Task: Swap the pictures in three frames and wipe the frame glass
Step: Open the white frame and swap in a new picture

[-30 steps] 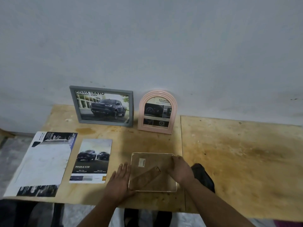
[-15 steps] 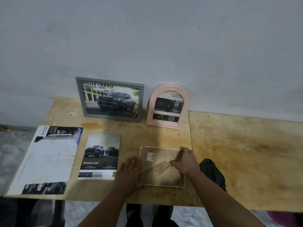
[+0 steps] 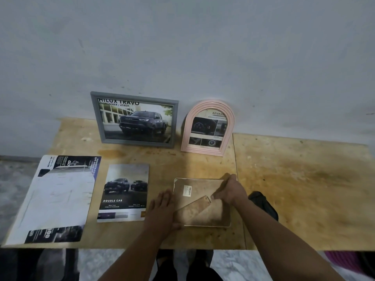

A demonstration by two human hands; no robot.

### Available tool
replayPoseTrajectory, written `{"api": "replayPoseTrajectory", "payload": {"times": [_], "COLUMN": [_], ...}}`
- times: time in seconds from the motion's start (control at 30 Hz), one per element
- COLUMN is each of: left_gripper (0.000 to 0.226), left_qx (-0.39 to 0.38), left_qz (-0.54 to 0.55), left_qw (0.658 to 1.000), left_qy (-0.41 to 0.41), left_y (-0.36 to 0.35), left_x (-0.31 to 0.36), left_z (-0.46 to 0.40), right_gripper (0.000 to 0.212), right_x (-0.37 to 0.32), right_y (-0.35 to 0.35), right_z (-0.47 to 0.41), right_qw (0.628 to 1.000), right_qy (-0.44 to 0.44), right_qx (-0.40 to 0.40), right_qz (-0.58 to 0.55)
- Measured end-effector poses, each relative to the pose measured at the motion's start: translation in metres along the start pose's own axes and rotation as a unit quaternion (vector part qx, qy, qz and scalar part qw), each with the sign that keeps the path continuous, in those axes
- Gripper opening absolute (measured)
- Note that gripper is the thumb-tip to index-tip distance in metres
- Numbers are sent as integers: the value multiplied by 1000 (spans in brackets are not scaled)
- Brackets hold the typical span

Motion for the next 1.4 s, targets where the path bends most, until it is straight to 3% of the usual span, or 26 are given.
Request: {"api": "replayPoseTrajectory", "payload": {"times": [0.17,0.33,0.5,0.63,0.8,0.9,1.1,1.27,1.4], "left_gripper": [120,120,125,125,125,128,129,128,127], "left_qx": [-2,-5,-7,-3,-9,-14,-22,-19,-11], "left_qz": [3,-9,-19,-20,-34,-27,-27,-31,-34], "left_qw": [1000,1000,1000,1000,999,999,999,998,999], "left_qy": [-4,0,0,10,9,15,38,41,36], "left_y": [-3,-3,0,-1,-2,-2,-1,1,2], "left_x": [-1,1,4,2,1,3,7,7,9], "left_z": [2,2,0,-2,-4,-7,-8,-7,-7], "right_gripper": [84,59,28,30,22,32,31,45,44], "right_x": [0,25,67,80,117,149,187,206,184], "right_y": [4,-6,-26,-8,63,102,166,185,168], "right_z": [12,27,50,54,33,9,-24,-31,-12], "right_qw": [991,924,895,869,869,865,879,901,922], "right_qy": [23,10,-84,-75,-79,-99,-97,-89,-48], "right_qx": [-19,-48,-7,25,112,145,213,269,294], "right_qz": [-133,-380,-438,-488,-476,-470,-416,-330,-247]}}
Point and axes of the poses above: each hand's wrist, its own z-axis away from the middle knuckle, its own y-axis out of the back of the hand, x = y × z, the point moved 7 cm from there along -z, towards the middle knuckle, and after that the axes turned 3 degrees about z, right-handed, at the moved point
